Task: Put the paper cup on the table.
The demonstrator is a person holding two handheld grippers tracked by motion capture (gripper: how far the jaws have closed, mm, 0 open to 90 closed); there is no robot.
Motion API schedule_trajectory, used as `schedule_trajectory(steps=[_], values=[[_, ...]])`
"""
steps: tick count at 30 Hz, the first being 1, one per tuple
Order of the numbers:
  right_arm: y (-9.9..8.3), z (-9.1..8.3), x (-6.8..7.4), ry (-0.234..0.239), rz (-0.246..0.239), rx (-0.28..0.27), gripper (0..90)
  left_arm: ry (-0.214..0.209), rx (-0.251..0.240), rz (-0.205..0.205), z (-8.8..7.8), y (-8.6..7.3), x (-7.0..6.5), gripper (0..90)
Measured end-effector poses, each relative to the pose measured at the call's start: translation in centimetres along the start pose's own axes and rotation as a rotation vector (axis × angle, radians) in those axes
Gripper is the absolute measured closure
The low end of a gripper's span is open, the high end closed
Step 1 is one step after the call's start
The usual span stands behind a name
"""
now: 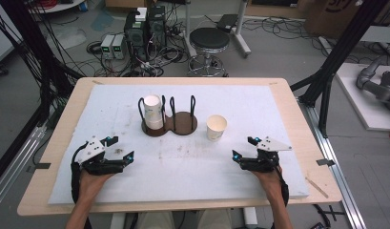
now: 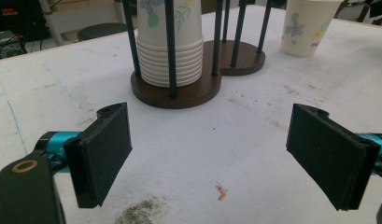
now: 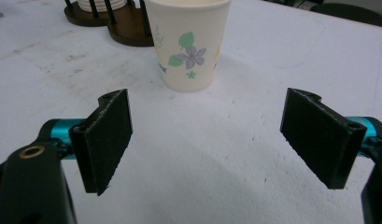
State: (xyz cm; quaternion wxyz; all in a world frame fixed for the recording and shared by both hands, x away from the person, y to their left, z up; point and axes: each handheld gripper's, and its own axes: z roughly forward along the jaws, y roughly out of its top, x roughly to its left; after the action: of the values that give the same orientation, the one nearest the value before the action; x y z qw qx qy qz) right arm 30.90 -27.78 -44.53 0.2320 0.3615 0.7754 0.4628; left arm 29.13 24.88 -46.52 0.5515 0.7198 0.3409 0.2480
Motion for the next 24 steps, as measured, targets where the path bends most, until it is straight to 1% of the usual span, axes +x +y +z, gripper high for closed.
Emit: schedule_trajectory(steps=[3, 4, 5, 6, 10, 12, 16, 17, 19, 21, 24], values=[[-0.37, 0.05, -0.2, -0.008, 0.007, 0.01, 17.2, 0.0, 0.0, -0.001, 0.01, -0.01, -0.04, 13.9], [-0.37, 0.01, -0.18, -0.01, 0.016, 0.01, 17.3, 0.001, 0.001, 0.0, 0.0, 0.0, -0.05, 13.9], [-0.37, 0.0, -0.17, -0.017, 0.012, 0.003, 17.2, 0.0, 0.001, 0.001, 0.01, -0.01, -0.06, 13.9], [-0.4, 0.02, -0.14, -0.012, 0.011, 0.006, 17.3, 0.0, 0.001, 0.0, 0.0, -0.01, -0.07, 13.9], [-0.45, 0.03, -0.06, -0.024, -0.002, 0.004, 17.2, -0.002, 0.0, 0.001, 0.0, -0.02, -0.04, 13.9], [-0.52, -0.07, 0.0, -0.024, -0.006, -0.007, 17.2, -0.003, -0.002, 0.0, -0.04, -0.02, -0.01, 13.9], [-0.62, -0.23, -0.2, -0.023, 0.013, -0.023, 17.2, -0.005, -0.005, -0.006, -0.06, -0.04, 0.02, 13.9], [-0.63, -0.21, -0.22, -0.023, 0.025, -0.023, 17.2, -0.006, -0.005, -0.006, -0.07, -0.04, 0.02, 13.9], [-0.62, -0.17, -0.29, -0.028, 0.031, -0.02, 17.2, -0.014, -0.01, -0.001, -0.09, -0.05, 0.03, 13.9], [-0.59, -0.14, -0.25, -0.023, 0.029, -0.013, 17.2, -0.016, -0.011, 0.003, -0.14, -0.06, 0.03, 13.9], [-0.53, 0.0, -0.17, -0.016, 0.015, 0.002, 17.2, -0.015, -0.016, -0.002, -0.17, -0.09, 0.0, 13.9]])
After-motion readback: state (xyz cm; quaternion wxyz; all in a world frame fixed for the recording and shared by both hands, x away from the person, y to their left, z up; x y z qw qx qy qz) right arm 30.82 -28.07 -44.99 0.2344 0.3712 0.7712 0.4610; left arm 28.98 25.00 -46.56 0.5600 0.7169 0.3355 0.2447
